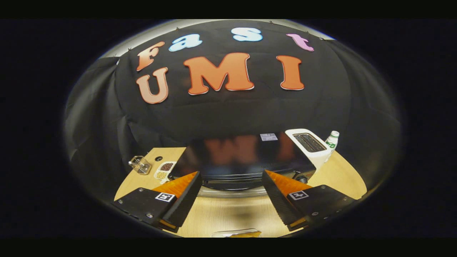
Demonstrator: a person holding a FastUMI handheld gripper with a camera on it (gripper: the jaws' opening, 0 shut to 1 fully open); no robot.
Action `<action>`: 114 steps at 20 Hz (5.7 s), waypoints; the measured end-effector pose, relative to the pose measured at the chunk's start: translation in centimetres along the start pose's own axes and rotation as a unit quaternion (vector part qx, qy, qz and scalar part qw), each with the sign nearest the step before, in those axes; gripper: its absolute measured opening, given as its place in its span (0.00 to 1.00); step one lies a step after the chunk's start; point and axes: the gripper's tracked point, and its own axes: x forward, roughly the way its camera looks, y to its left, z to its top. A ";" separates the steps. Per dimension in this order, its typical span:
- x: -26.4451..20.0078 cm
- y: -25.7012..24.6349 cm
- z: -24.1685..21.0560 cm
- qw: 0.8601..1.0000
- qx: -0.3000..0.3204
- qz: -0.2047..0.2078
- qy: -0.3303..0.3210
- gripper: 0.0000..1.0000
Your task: Open the toaster oven, put the food inside, and close the toaster oven door.
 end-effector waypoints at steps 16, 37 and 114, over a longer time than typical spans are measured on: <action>1.9 -0.7 -3.4 0.999 -0.026 -0.030 0.037 0.80; -4.4 -1.8 -22.7 0.954 0.046 -0.019 0.297 0.74; 5.8 2.9 -10.0 0.939 0.277 0.156 0.129 0.51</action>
